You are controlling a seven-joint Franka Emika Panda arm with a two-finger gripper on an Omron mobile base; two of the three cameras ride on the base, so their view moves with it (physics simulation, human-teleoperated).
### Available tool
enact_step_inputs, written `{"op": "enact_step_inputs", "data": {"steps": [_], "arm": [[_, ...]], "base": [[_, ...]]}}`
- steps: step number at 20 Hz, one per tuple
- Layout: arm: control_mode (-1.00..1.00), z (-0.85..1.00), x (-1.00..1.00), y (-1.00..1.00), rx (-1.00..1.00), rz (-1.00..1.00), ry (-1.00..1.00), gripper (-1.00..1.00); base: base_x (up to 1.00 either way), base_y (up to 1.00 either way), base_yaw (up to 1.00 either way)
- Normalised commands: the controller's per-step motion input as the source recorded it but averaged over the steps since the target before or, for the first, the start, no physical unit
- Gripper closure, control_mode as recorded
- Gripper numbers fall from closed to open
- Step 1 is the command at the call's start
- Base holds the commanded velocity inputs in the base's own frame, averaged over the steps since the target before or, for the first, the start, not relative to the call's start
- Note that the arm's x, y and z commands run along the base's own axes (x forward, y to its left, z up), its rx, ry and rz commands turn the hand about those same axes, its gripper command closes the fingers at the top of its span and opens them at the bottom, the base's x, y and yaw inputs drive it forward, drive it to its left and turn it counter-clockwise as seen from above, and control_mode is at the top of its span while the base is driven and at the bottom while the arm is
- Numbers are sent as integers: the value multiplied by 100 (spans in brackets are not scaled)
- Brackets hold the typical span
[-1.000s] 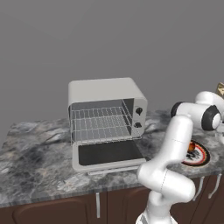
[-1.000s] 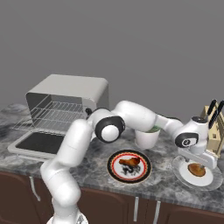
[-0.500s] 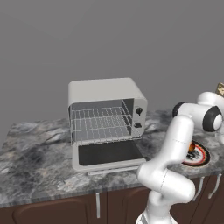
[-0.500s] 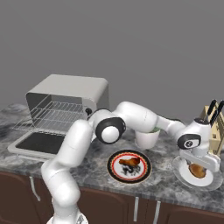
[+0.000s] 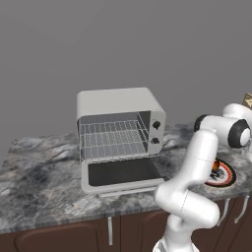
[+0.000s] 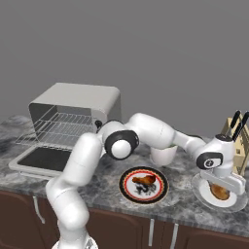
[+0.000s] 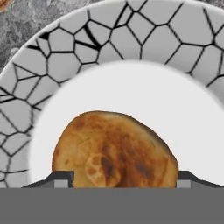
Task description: Open the toaster oven door. Place the bread on the top rack in the toaster oven and place the chicken drumstick on the bottom rack.
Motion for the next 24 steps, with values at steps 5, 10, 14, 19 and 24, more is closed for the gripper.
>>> {"op": "enact_step_inputs", "data": {"steps": [5, 10, 14, 19, 24], "arm": [[-100, 0, -39, 0, 0, 0, 0, 100], [-100, 0, -48, 0, 0, 0, 0, 100], [-100, 54, -52, 13, 0, 2, -3, 100], [-100, 81, -81, 81, 0, 19, -3, 100], [-100, 41, -68, 100, -2, 41, -2, 100]], "base": [[0, 0, 0], [0, 0, 0], [0, 0, 0], [0, 0, 0], [0, 0, 0]]}}
